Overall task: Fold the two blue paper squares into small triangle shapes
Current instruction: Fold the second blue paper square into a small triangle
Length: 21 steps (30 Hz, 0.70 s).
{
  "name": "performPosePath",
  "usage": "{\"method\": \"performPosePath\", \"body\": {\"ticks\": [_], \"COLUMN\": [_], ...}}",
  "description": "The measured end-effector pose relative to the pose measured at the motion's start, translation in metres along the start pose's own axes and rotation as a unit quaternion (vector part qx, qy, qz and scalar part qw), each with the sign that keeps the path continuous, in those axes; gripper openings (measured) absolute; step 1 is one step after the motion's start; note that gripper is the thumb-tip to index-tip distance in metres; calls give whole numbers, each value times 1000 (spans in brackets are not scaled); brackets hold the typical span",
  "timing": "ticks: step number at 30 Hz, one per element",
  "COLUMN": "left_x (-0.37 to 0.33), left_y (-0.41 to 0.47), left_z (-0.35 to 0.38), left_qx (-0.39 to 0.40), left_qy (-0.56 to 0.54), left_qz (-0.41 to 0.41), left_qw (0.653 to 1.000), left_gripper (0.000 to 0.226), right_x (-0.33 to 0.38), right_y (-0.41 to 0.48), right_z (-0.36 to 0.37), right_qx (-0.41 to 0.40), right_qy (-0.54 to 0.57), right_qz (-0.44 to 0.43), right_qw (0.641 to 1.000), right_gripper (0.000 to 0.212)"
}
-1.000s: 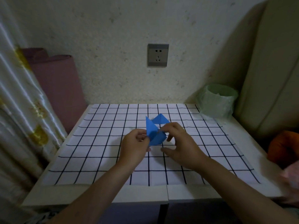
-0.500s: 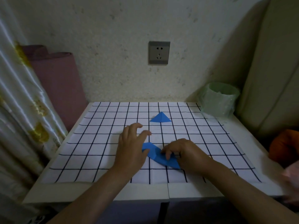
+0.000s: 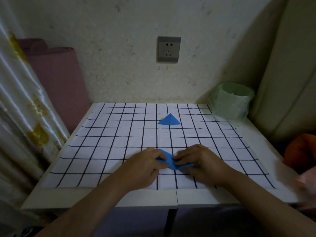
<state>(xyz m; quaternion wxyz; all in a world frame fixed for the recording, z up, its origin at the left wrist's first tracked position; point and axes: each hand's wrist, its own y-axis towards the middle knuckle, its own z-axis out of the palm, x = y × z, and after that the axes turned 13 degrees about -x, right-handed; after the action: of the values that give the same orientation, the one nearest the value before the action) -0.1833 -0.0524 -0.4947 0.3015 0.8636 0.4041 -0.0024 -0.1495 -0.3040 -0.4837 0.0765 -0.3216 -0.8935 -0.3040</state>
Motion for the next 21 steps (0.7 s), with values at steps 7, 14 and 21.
{"method": "performPosePath", "body": {"ticks": [7,14,21], "left_x": [-6,-15,-16], "left_y": [-1,5,9], "left_z": [3,21,28], "left_qx": [-57,-115,-126], "left_qy": [-50,-120,-97], "left_qz": [-69,-227,-246], "left_qw": [995,960,956], "left_gripper": [18,8,18], "right_x": [-3,-5,0], "right_y": [5,13,29], "right_z": [0,6,13], "right_qx": [-26,-23,26], "right_qy": [29,64,-11], "right_qz": [91,274,332], "right_qw": [995,959,943], "right_gripper": [12,9,22]}}
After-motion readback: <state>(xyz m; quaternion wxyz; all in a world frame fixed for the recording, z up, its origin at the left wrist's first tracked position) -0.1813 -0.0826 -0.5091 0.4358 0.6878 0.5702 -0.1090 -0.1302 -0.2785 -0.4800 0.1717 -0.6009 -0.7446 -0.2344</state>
